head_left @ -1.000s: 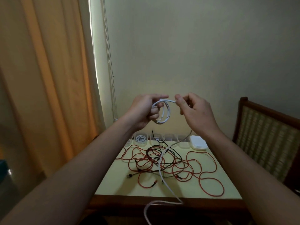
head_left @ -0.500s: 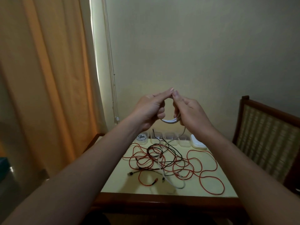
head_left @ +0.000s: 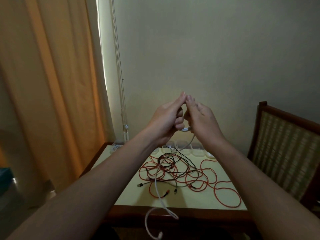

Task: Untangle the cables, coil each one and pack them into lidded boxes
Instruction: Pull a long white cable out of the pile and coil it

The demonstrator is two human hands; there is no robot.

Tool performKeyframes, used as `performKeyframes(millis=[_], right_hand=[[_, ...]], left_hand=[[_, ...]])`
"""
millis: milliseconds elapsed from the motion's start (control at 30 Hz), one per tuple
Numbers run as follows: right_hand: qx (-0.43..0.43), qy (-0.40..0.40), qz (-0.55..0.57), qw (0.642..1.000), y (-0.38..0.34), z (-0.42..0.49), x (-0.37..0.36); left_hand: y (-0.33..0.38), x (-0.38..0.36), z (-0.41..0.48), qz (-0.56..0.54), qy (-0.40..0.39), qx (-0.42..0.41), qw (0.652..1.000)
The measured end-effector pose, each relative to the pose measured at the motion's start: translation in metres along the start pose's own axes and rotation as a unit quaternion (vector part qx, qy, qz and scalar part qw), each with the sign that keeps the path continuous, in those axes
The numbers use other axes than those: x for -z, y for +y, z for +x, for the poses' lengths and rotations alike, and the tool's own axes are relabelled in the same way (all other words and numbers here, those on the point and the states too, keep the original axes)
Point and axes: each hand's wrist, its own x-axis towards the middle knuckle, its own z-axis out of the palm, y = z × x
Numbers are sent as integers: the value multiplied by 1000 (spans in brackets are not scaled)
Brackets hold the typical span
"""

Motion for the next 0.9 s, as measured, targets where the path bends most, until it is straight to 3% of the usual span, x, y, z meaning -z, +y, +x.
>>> performKeyframes(millis=[300, 467, 633, 900], right_hand=[[-26, 8, -16, 1000, 5, 1, 0], [-35, 9, 5, 999, 9, 3, 1], [-62, -22, 52, 997, 6, 2, 3], [-40, -66, 16, 997, 6, -5, 7]], left_hand=[[-1, 2, -2, 19, 22, -15, 999], [0, 1, -2, 15, -13, -11, 1000], [3, 4, -2, 3, -4, 3, 1000], [0, 13, -9, -30, -8, 18, 999]])
